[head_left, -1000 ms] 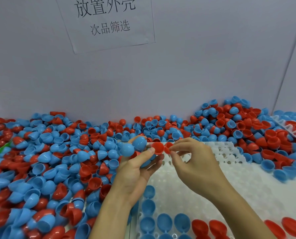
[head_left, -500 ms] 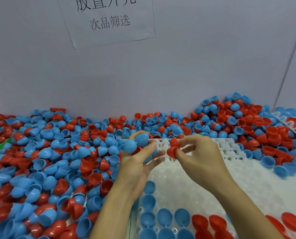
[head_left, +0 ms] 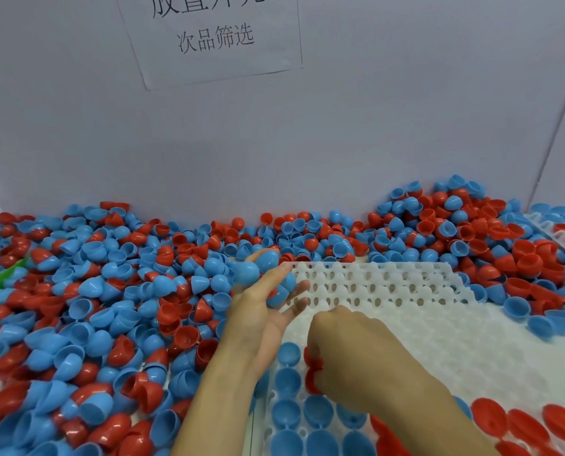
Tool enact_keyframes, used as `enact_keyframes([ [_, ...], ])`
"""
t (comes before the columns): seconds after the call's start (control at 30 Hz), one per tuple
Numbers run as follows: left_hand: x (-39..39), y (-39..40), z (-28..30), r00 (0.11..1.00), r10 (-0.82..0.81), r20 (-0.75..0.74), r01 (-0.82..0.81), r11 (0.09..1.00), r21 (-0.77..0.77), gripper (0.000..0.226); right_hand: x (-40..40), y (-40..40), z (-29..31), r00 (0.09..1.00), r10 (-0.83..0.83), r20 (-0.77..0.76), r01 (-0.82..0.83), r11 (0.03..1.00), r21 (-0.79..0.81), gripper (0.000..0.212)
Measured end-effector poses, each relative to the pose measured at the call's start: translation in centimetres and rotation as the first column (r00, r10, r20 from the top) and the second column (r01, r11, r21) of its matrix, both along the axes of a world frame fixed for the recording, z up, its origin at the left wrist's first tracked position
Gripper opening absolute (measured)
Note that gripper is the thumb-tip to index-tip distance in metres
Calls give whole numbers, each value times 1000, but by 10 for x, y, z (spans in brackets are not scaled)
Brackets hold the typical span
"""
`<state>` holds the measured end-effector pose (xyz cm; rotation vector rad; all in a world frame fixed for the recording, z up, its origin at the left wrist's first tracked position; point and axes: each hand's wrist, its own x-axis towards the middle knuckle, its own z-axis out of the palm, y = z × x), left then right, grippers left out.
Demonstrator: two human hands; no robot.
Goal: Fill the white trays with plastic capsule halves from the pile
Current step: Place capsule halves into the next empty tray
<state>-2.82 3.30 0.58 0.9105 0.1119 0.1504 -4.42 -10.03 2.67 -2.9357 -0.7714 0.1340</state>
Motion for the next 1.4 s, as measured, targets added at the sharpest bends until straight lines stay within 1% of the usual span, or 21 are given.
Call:
enact_keyframes([
  [0.07,-1,1,1,999,-42,18,42,998,-38,42,1,0,1,1000,1,-3,-1,1000,3,14],
  [0.13,-1,2,2,997,-72,14,73,994,-77,36,2,-1,1,999,4,-32,-4,1000,23,17],
  [0.23,-3,3,3,995,-103,-16,100,988,-120,40,3,-6,1,997,1,-82,5,997,73,21],
  [0.3,-2,3,4,994,-111,-20,107,983,-151,37,6,-13,0,992,20,-127,-1,989,149,22],
  [0.37,-2,3,4,993,-116,-9,112,978,-175,36,14,-22,2,990,41,-136,1,956,292,17],
  [0.43,-1,3,3,992,-127,7,126,976,-175,34,20,-29,6,998,0,-66,31,881,473,13],
  [0.47,-1,3,2,990,-137,21,139,977,-164,31,23,-30,8,999,-36,-18,40,819,573,12],
  [0.53,-2,2,1,985,-169,42,173,977,-126,29,25,-28,6,996,-84,28,35,655,755,11],
  [0.57,-2,1,1,980,-194,46,198,974,-108,30,25,-25,5,996,-82,27,27,585,811,14],
  [0.6,-3,-1,0,974,-223,44,226,969,-95,33,24,-22,4,998,-62,19,17,536,844,18],
  [0.63,-3,-3,1,966,-257,39,259,962,-87,38,23,-19,2,999,-33,10,8,512,859,23],
  [0.7,-4,-7,2,948,-320,9,319,944,-86,50,21,-14,-1,1000,9,-3,-2,518,855,35],
  [0.77,-6,-9,4,932,-361,-34,358,931,-65,59,20,-10,-5,1000,-1,12,-10,541,841,46],
  [0.8,-6,-10,4,928,-370,-49,368,929,-46,62,20,-8,-6,999,-26,31,-12,541,841,48],
  [0.9,-5,-11,4,946,-321,-54,321,947,-3,65,20,-4,-7,995,-86,59,-9,487,873,39],
  [1.0,-2,-10,1,973,-228,-30,229,973,26,60,23,-5,-6,997,-74,0,31,410,911,26],
  [1.1,-1,-9,-1,983,-183,-31,184,983,28,53,23,-5,-6,995,-95,-13,49,394,918,16],
  [1.27,0,-3,1,988,-153,-17,152,985,-77,41,25,-7,-5,985,-170,-40,96,335,937,10],
  [1.33,1,0,0,992,-126,-13,125,989,-81,46,26,-8,-4,978,-200,-62,124,316,941,8],
  [1.4,2,1,0,995,-98,-29,97,994,-53,51,28,-9,-3,969,-226,-100,164,288,943,9],
])
